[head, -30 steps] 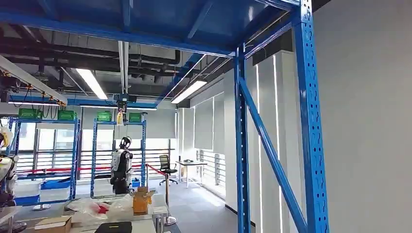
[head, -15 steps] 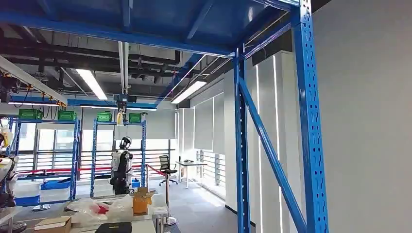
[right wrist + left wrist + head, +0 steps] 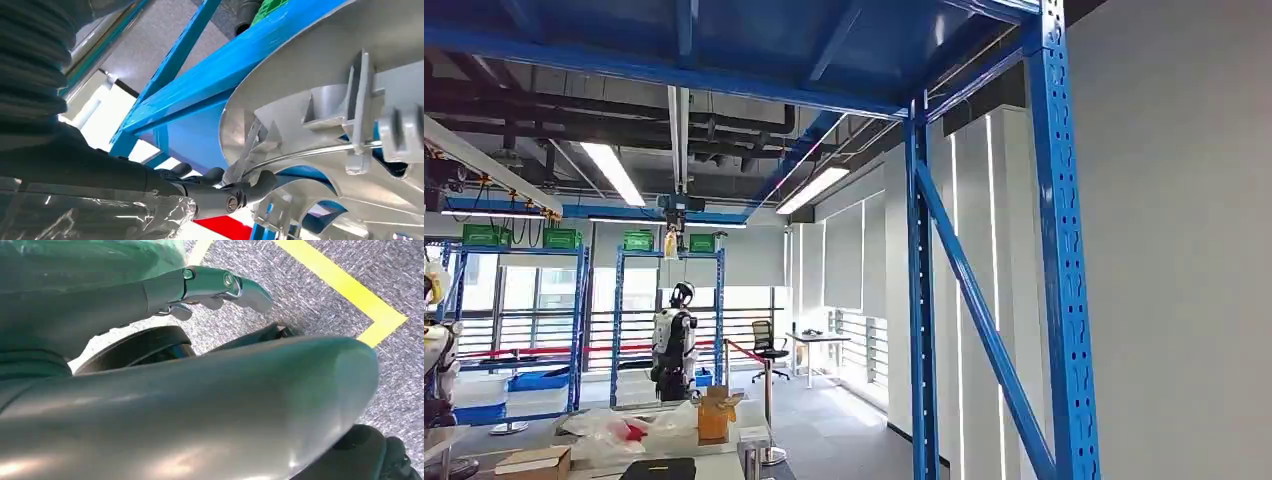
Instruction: Take the parts from the cabinet and place them on the table.
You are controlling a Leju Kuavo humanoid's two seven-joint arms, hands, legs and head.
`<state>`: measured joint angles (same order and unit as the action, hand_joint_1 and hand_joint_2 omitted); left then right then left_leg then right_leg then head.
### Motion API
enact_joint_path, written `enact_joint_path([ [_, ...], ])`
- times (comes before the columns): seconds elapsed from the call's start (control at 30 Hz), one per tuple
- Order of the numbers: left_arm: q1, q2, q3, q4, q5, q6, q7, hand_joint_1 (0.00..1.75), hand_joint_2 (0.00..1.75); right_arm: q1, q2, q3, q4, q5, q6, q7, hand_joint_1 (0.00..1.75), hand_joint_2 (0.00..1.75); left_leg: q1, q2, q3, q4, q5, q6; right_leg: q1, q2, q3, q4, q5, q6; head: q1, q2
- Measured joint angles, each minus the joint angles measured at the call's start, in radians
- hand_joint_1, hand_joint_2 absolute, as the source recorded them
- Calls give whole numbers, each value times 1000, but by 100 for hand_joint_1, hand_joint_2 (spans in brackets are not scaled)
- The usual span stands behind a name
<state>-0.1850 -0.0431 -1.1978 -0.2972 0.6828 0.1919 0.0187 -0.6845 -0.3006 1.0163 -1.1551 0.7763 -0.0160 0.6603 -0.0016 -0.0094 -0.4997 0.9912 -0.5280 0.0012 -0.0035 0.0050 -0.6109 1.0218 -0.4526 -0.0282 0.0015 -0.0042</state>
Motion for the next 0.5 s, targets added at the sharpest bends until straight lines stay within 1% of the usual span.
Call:
enact_joint_path([
  [0.23, 0, 0, 1, 0, -8, -6, -10, 0, 0, -23, 0, 8, -4, 50, 12, 18, 0, 0, 0, 0, 0, 0, 0, 0, 0, 0, 0, 0, 0, 0, 0, 0],
  [0.5, 3, 0, 5, 0, -12, -10, -13, 0, 0, -105, 0, 8, -64, 72, 73, 24, 0, 0, 0, 2, 1, 0, 0, 0, 0, 1, 0, 0, 0, 0, 0, 0],
])
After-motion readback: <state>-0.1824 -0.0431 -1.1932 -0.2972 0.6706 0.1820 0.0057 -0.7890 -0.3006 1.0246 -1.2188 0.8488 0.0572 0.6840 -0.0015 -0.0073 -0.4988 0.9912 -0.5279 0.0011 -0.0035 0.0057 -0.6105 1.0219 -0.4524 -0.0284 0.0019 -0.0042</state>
